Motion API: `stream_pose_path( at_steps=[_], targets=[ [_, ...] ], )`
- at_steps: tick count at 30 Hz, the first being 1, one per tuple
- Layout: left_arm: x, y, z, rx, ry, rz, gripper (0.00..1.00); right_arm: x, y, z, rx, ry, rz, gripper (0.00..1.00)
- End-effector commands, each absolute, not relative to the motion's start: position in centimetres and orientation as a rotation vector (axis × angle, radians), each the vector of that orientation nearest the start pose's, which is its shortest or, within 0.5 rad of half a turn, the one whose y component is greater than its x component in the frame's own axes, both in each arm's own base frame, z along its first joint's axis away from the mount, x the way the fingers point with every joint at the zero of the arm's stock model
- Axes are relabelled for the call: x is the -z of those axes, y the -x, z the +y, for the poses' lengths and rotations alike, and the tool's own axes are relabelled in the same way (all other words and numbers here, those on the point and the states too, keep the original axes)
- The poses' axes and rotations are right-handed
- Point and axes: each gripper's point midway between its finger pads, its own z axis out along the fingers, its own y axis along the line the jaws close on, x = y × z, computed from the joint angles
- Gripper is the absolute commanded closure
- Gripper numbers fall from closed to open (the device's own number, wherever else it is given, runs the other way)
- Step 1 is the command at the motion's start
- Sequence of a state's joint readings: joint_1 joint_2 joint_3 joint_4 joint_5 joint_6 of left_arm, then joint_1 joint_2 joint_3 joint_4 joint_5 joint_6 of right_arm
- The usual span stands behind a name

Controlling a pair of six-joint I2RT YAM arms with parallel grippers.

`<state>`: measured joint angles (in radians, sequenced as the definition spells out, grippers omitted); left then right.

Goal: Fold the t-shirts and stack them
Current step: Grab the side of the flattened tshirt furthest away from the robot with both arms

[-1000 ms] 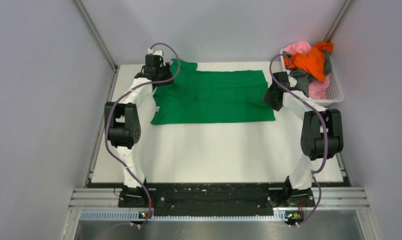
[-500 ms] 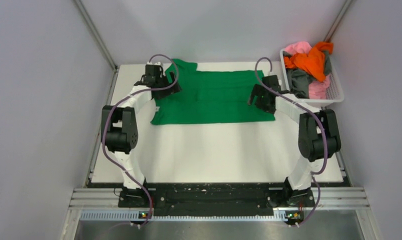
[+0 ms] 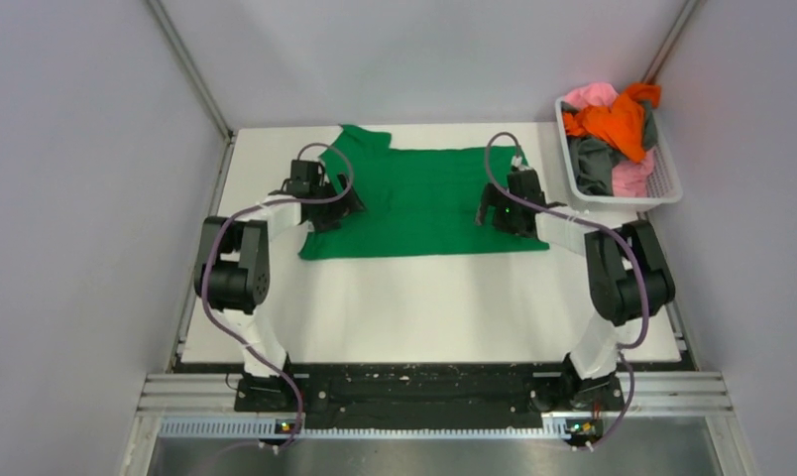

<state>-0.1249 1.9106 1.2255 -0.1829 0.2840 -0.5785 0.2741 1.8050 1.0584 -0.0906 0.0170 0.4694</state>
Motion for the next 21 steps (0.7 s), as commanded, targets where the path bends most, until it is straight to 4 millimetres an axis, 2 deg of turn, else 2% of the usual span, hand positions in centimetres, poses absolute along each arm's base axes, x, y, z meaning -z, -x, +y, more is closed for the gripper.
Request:
stream_pose_path(
  at_steps=[1,4,8,10,12,14,16,18,21],
  targets=[
    [-2.6,-37.3,-12.0,0.616,0.603,2.602,0.01,-0.3,-33.2,12.0,-0.276,-0.304,2.618,0.01],
    [-2.1,-33.2,-11.1,0.533,0.678,2.664,0.01,-0.3,-29.1,12.6,-0.317,-0.28,2.693,0.01],
    [-2.1,-28.8,-9.7,0.367,0.759,2.723,0.01,-0.1,-24.0,12.7,-0.311,-0.285,2.807,0.01],
    [-2.5,-27.0,-9.5,0.321,0.793,2.739,0.01,-0.6,-22.3,12.8,-0.335,-0.295,2.83,0.01],
    [-3.3,-26.1,-9.7,0.317,0.808,2.741,0.01,-1.6,-21.5,12.7,-0.35,-0.304,2.825,0.01],
    [-5.2,-26.7,-10.2,0.346,0.77,2.712,0.01,-3.3,-22.0,13.0,-0.383,-0.281,2.775,0.01],
    [-7.0,-28.0,-10.5,0.349,0.709,2.675,0.01,-5.3,-23.9,13.1,-0.383,-0.238,2.694,0.01],
    [-9.8,-31.0,-10.9,0.368,0.649,2.601,0.01,-7.5,-26.7,12.8,-0.332,-0.206,2.59,0.01],
    [-12.5,-35.7,-10.9,0.336,0.567,2.501,0.01,-11.2,-31.7,12.4,-0.297,-0.234,2.38,0.01]
  ],
)
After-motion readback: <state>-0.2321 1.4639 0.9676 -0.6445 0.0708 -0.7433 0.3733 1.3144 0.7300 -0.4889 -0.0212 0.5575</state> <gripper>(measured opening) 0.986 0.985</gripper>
